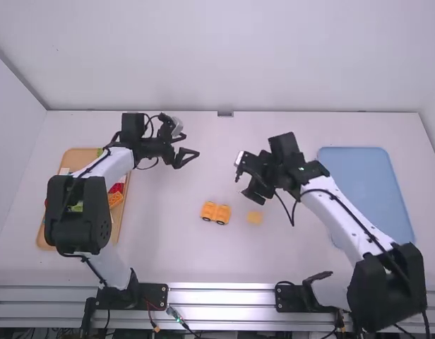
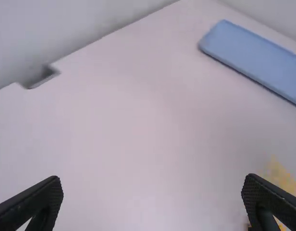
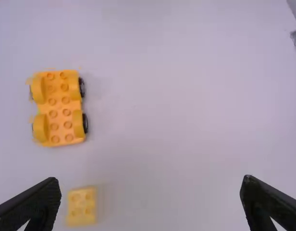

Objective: Assemble lego blocks to make yellow taxi

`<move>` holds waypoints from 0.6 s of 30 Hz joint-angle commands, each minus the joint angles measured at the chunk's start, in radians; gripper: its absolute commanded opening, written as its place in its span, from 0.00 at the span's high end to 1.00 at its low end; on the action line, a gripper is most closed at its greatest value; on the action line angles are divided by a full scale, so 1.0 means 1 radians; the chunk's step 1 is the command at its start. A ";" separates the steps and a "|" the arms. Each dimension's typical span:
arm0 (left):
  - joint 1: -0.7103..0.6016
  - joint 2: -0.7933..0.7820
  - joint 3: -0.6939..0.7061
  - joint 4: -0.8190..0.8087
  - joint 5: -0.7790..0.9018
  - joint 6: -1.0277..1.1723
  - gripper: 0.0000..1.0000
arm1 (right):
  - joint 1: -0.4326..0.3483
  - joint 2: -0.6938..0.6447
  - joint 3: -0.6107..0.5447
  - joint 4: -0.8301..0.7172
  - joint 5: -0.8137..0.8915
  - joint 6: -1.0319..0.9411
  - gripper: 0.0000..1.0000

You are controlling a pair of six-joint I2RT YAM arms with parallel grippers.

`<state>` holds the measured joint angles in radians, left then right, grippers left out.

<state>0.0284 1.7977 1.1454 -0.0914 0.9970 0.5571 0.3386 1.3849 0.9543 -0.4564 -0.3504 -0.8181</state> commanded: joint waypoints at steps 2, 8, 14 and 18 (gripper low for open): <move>-0.018 0.003 -0.011 -0.124 0.137 0.412 0.01 | -0.070 -0.022 -0.161 0.091 -0.069 0.027 0.01; -0.088 0.003 -0.064 -0.312 0.140 0.816 0.01 | -0.127 -0.053 -0.354 0.361 -0.177 0.027 0.01; -0.202 0.009 -0.132 -0.314 0.056 0.955 0.01 | -0.143 -0.050 -0.491 0.508 -0.337 -0.044 0.02; -0.246 0.037 -0.168 -0.274 0.060 0.998 0.01 | -0.234 -0.050 -0.544 0.510 -0.526 -0.130 0.01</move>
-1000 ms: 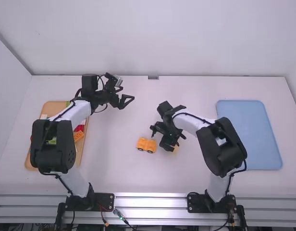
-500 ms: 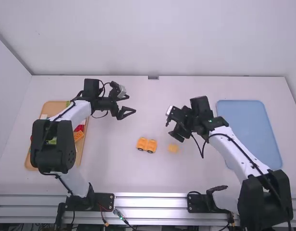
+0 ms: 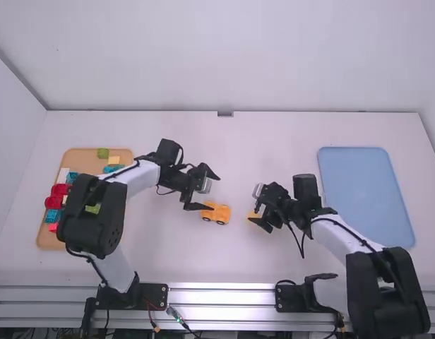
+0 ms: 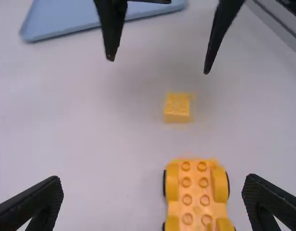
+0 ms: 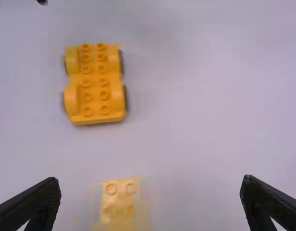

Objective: Assemble lego blocks to make yellow taxi

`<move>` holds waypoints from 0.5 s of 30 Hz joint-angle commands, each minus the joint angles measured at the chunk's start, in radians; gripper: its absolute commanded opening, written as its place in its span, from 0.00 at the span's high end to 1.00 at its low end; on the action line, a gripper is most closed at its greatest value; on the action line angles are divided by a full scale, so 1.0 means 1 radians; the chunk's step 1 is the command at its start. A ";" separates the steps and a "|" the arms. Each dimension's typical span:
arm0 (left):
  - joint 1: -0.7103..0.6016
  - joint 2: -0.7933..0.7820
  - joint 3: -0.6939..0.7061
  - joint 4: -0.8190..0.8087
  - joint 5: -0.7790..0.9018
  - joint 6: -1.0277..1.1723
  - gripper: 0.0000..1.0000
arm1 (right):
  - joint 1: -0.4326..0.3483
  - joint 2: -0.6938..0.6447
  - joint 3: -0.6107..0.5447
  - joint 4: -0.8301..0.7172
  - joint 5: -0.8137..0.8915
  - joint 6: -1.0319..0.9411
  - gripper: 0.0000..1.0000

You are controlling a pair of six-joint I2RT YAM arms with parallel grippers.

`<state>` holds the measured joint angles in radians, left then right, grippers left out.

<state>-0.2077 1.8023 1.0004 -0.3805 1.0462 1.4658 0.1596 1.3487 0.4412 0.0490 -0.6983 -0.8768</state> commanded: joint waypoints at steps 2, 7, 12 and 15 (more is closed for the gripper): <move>-0.006 0.048 -0.037 0.045 0.011 0.067 0.01 | -0.087 -0.007 -0.051 0.011 -0.186 -0.071 0.01; 0.026 0.085 -0.069 0.067 0.065 0.081 0.01 | -0.125 0.097 -0.109 0.196 -0.216 -0.063 0.01; 0.037 0.122 -0.084 0.083 0.091 0.098 0.01 | -0.147 0.229 -0.120 0.290 -0.210 -0.088 0.01; 0.034 0.141 -0.090 0.142 0.091 0.035 0.01 | -0.167 0.336 -0.080 0.286 -0.222 -0.101 0.01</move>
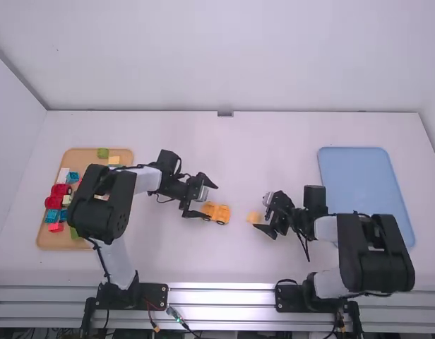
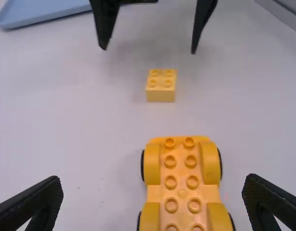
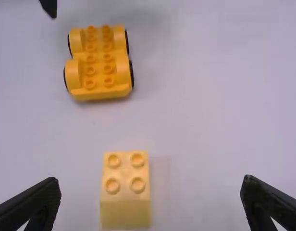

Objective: Assemble lego blocks to make yellow taxi

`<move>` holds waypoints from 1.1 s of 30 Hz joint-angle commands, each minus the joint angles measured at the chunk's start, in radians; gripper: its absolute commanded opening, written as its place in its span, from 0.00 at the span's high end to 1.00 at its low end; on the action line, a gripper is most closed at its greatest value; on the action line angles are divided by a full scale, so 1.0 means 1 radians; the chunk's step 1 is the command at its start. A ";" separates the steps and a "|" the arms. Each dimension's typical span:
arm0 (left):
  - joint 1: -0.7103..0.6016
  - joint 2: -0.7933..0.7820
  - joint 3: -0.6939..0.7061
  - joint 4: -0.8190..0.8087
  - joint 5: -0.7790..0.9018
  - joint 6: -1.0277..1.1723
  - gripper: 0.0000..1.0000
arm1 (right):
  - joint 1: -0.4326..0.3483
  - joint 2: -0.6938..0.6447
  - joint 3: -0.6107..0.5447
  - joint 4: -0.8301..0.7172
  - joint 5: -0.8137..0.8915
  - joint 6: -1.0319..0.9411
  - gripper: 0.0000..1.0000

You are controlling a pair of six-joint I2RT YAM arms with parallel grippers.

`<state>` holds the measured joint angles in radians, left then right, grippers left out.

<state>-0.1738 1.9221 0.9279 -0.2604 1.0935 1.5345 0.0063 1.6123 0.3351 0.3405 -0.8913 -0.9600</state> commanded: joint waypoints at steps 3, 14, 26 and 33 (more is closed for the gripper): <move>0.000 0.029 -0.018 0.070 0.044 -0.090 0.00 | -0.006 0.153 0.063 -0.005 -0.035 -0.018 0.01; 0.000 0.029 -0.018 0.156 0.043 -0.179 0.01 | 0.087 0.212 0.111 -0.007 0.036 -0.032 0.06; 0.000 0.029 -0.018 0.164 0.044 -0.184 0.01 | 0.071 0.212 0.095 -0.008 0.077 -0.033 0.28; 0.000 0.029 -0.018 0.163 0.043 -0.185 0.01 | 0.081 0.212 0.091 -0.006 0.077 -0.043 0.44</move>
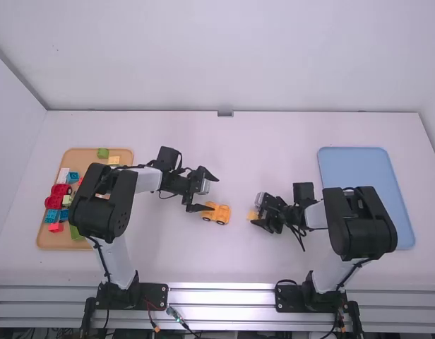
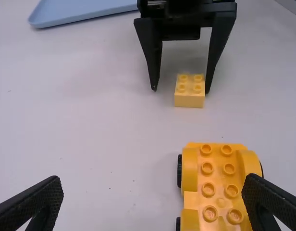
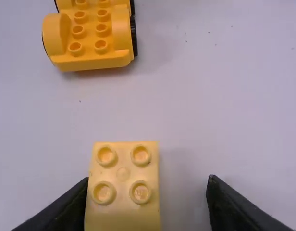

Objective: Assemble lego blocks to make yellow taxi

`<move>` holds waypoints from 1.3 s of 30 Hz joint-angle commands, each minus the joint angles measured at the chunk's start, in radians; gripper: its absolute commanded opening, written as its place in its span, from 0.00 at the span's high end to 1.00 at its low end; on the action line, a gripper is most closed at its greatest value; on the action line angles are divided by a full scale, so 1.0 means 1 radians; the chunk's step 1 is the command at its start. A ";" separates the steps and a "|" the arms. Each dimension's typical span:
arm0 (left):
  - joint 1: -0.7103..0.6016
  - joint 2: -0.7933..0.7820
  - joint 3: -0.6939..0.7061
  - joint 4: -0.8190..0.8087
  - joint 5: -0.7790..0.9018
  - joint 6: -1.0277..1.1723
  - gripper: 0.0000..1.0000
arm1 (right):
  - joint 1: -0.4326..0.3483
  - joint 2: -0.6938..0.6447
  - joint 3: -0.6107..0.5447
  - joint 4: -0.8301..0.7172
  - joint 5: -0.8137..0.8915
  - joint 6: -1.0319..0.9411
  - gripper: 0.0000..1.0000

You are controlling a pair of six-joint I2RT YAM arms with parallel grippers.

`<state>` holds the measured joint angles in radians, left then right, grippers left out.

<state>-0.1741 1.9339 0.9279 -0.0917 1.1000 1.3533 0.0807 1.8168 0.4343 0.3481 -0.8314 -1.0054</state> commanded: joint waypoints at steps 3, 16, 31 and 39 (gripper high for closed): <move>0.000 0.017 -0.018 -0.008 0.036 -0.004 0.01 | 0.014 0.008 -0.009 -0.012 0.017 -0.018 0.58; 0.003 0.017 -0.056 -0.009 -0.004 -0.002 0.01 | -0.003 0.006 -0.009 0.016 -0.077 -0.039 0.82; -0.022 0.020 -0.254 0.330 0.004 -0.072 0.03 | 0.014 0.006 0.082 0.080 -0.233 0.081 0.86; -0.023 0.104 -0.204 0.349 0.041 -0.108 0.05 | 0.095 -0.023 0.164 -0.035 -0.178 0.082 0.86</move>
<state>-0.1928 2.0109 0.7006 0.2733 1.0916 1.2629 0.1619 1.8164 0.5766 0.3351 -1.0149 -0.9348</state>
